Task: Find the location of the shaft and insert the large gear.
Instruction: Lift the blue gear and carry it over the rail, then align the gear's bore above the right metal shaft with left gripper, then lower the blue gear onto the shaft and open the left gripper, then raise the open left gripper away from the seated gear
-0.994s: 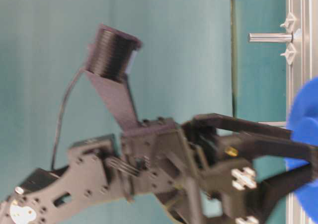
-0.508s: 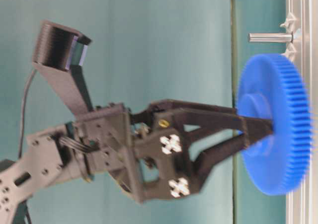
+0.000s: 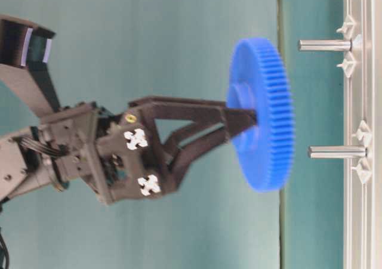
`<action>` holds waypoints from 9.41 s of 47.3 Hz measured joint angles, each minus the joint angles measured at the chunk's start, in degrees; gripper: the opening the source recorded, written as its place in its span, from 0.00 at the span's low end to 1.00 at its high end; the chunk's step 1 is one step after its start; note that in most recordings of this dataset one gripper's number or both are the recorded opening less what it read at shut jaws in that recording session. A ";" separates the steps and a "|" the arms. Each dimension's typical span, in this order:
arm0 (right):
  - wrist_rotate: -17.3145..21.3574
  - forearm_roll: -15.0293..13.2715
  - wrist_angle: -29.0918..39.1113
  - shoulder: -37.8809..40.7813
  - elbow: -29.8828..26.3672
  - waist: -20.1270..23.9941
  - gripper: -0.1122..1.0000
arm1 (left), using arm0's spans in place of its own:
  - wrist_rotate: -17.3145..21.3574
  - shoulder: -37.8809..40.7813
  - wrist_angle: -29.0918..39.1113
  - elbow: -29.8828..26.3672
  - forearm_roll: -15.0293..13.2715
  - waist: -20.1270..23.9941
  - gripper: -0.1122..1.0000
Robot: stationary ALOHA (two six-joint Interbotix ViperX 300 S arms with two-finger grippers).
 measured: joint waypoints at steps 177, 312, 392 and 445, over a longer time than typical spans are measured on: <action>0.00 0.00 1.14 -1.05 1.05 -0.09 0.14 | 9.14 20.92 8.26 -22.94 -1.05 8.35 0.75; 0.00 0.00 1.14 -1.32 1.14 0.00 0.14 | 7.56 21.97 11.16 -27.16 -0.62 7.82 0.88; 0.00 -0.09 1.14 -1.41 1.14 -0.09 0.14 | 6.15 21.88 15.91 -31.38 -0.62 6.50 0.88; 0.00 -0.09 1.05 -1.41 1.14 -0.09 0.14 | 6.06 21.88 18.19 -33.22 -0.62 6.42 0.88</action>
